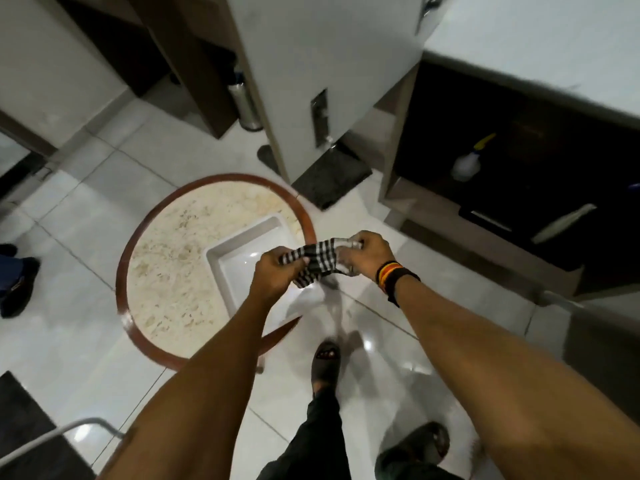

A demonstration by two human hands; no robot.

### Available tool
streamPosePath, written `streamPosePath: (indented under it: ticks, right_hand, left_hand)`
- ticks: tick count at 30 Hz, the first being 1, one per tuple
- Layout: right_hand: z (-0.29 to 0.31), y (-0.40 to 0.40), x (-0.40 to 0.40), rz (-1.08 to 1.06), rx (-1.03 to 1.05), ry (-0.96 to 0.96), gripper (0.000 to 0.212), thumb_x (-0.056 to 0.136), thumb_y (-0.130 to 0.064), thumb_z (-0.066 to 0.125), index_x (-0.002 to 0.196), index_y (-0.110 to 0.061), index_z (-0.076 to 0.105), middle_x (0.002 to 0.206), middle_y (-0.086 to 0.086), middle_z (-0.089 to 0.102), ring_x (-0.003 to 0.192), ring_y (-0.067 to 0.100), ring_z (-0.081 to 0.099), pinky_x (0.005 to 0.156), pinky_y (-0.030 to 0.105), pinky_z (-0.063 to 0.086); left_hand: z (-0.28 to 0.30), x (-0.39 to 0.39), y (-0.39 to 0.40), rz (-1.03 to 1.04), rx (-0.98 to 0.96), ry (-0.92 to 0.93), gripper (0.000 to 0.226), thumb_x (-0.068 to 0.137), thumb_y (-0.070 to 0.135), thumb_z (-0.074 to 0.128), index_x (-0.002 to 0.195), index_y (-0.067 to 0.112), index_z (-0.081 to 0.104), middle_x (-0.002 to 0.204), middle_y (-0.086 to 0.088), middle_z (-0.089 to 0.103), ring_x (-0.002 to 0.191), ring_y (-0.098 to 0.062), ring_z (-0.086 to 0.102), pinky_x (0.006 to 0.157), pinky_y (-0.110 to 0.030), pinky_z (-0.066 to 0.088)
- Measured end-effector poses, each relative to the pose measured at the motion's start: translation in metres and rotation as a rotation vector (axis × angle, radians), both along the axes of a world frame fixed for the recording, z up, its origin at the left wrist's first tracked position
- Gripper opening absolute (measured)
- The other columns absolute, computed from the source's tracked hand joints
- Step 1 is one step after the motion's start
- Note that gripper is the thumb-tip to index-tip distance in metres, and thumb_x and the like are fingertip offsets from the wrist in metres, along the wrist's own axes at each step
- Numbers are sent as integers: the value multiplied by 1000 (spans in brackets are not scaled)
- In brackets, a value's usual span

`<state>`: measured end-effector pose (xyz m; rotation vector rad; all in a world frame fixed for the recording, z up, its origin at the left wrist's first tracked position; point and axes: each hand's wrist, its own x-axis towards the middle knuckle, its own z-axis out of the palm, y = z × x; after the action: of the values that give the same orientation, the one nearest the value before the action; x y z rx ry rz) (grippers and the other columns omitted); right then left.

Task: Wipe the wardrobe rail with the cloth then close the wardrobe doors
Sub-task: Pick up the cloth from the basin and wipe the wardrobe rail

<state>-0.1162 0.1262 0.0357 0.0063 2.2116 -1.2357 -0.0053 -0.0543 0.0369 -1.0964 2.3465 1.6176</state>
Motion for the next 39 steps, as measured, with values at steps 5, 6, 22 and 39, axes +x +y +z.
streamPosePath:
  ticks: [5, 6, 22, 39]
  right_hand:
    - [80, 99, -42, -216, -90, 103, 18, 79, -15, 79, 91, -16, 65, 86, 6, 70, 69, 20, 68, 46, 21, 53]
    - [103, 124, -53, -249, -96, 139, 22, 78, -16, 80, 96, -17, 66, 91, 6, 73, 73, 20, 70, 55, 27, 59]
    - [429, 296, -217, -495, -294, 716, 51, 73, -30, 90, 115, -10, 68, 110, 19, 74, 96, 33, 75, 83, 48, 63]
    - [760, 331, -342, -565, -324, 1405, 42, 79, -10, 86, 116, -18, 68, 115, 5, 68, 104, 27, 70, 78, 35, 64]
  left_hand:
    - [77, -70, 89, 71, 278, 161, 35, 87, 19, 81, 113, -1, 70, 105, -18, 77, 95, -34, 75, 80, -42, 65]
    - [97, -86, 110, 20, 286, 192, 28, 89, 21, 79, 108, 3, 71, 98, -13, 77, 87, -29, 75, 71, -39, 65]
    - [435, -319, 234, -525, 196, 690, 34, 97, 15, 69, 118, -11, 65, 100, -19, 71, 81, -25, 72, 63, -35, 65]
    - [791, -509, 266, -830, 2, 1299, 22, 97, 7, 67, 112, -9, 68, 98, -20, 71, 89, -28, 69, 81, -47, 63]
